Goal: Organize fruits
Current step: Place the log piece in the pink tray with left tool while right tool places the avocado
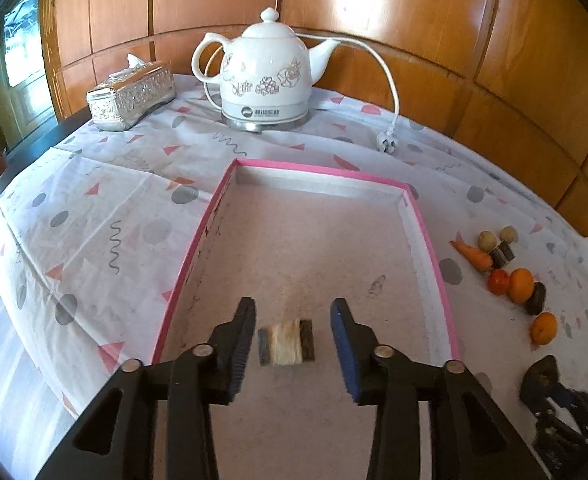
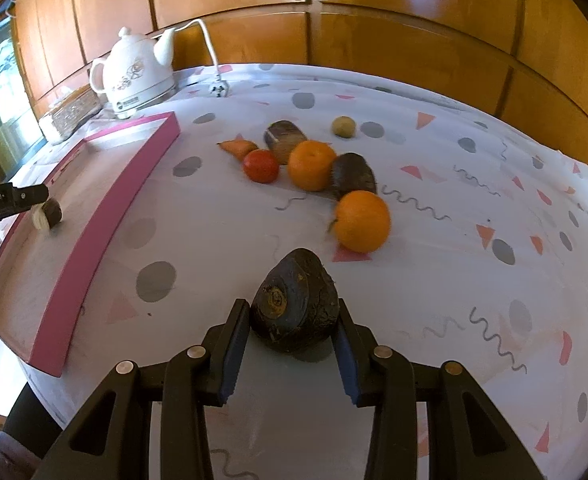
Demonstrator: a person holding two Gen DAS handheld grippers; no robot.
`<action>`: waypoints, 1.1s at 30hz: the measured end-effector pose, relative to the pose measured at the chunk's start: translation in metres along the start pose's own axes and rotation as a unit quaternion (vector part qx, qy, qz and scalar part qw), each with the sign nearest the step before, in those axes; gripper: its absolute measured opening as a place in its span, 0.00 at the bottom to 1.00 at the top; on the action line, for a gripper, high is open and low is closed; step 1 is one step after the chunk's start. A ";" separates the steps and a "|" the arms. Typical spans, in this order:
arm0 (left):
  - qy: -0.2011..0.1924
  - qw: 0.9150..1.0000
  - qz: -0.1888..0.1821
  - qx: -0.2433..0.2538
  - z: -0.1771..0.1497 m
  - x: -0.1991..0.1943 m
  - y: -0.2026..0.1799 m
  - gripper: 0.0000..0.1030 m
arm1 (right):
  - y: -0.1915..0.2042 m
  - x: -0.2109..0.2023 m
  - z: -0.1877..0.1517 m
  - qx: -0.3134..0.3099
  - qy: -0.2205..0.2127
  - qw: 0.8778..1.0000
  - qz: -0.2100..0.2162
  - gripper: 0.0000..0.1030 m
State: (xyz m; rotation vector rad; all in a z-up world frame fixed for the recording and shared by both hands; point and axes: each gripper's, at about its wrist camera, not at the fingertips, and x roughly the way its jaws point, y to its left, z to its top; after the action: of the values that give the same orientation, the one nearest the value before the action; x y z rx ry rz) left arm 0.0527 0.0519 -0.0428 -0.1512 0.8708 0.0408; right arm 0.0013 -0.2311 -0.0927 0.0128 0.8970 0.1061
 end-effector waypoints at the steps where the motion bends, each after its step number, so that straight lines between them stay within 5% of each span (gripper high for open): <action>1: -0.004 1.000 -0.002 -0.003 0.002 -0.002 0.000 0.47 | 0.002 0.000 0.001 -0.003 0.000 1.000 0.001 0.40; 12: -0.037 0.999 -0.006 0.010 -0.007 -0.031 -0.001 0.55 | 0.028 -0.009 0.020 -0.023 -0.013 0.998 0.054 0.40; 23: -0.052 0.999 0.004 0.000 -0.010 -0.039 0.012 0.59 | 0.097 -0.013 0.056 -0.085 -0.028 0.985 0.144 0.40; 33: -0.058 0.998 0.014 -0.009 -0.010 -0.042 0.021 0.60 | 0.152 0.013 0.083 -0.116 -0.010 0.979 0.169 0.41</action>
State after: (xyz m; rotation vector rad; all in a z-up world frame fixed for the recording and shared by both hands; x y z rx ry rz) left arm 0.0163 0.0724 -0.0194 -0.1517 0.7571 0.0837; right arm 0.0606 -0.0760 -0.0424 -0.0511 0.8515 0.5278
